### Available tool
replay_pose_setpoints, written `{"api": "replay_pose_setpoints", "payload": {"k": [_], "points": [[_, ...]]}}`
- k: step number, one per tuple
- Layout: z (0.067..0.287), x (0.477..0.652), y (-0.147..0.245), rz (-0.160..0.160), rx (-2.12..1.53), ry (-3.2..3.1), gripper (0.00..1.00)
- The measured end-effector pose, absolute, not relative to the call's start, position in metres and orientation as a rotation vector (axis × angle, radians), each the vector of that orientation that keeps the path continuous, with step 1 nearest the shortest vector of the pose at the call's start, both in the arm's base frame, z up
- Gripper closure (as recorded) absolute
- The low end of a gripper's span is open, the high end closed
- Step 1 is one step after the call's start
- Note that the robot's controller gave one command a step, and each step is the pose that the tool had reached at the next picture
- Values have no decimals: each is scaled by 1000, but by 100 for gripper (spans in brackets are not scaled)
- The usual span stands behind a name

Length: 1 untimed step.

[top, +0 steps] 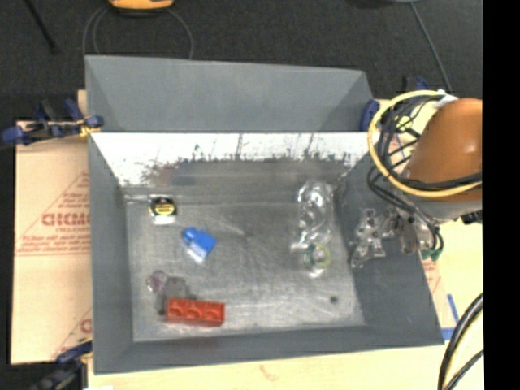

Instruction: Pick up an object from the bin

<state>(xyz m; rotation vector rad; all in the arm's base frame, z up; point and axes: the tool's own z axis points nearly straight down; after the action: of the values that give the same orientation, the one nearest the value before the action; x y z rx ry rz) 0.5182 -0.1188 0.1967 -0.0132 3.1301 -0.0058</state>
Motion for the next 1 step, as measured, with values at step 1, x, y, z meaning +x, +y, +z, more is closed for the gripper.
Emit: {"api": "replay_pose_setpoints", "payload": {"k": [1], "points": [[192, 517, -118, -1, -11, 3138, 0]]}}
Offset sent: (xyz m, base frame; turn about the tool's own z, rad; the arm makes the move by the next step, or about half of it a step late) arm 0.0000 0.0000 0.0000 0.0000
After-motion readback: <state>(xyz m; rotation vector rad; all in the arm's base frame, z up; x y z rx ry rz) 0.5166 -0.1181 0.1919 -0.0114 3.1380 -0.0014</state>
